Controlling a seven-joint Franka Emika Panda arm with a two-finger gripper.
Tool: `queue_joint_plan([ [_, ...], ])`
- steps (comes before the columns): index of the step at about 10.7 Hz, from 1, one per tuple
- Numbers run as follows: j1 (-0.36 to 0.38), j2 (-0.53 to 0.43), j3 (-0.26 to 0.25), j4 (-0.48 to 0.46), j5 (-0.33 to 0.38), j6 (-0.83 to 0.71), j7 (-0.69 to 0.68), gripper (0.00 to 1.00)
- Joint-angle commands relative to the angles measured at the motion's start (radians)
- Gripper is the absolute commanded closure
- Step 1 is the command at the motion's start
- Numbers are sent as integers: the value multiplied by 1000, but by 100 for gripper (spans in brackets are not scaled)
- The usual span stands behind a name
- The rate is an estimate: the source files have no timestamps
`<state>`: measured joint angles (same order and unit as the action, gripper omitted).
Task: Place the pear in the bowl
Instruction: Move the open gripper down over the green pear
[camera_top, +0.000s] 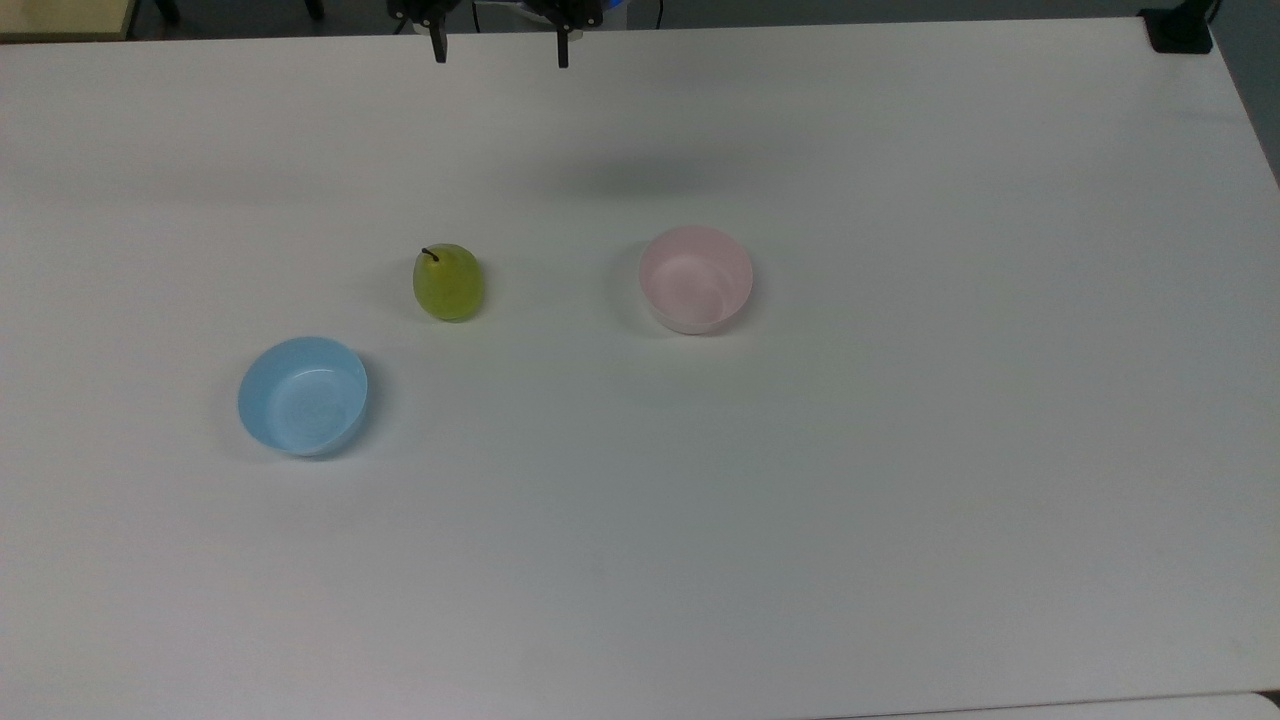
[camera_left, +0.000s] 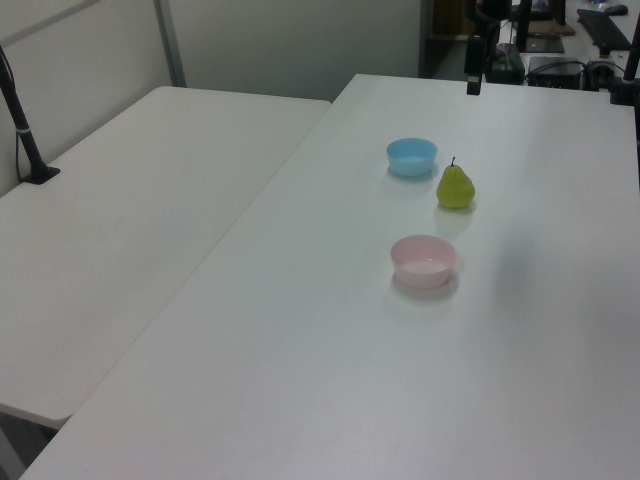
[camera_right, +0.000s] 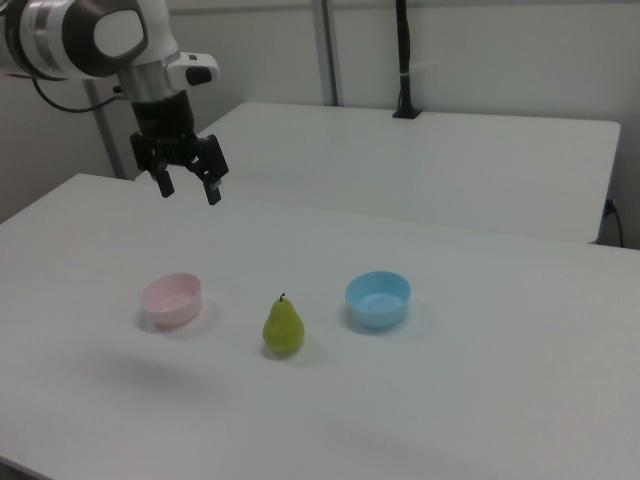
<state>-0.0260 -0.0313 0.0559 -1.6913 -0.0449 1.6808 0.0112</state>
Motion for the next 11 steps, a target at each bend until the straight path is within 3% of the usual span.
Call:
queue_joint_plan([
  [1, 6, 2, -10, 13, 11, -27, 0, 0],
  [5, -5, 4, -13, 15, 13, -20, -7, 0],
  [8, -64, 26, -13, 9, 14, -16, -215, 0],
  [11, -100, 70, -16, -65, 11, 104, -290, 0],
])
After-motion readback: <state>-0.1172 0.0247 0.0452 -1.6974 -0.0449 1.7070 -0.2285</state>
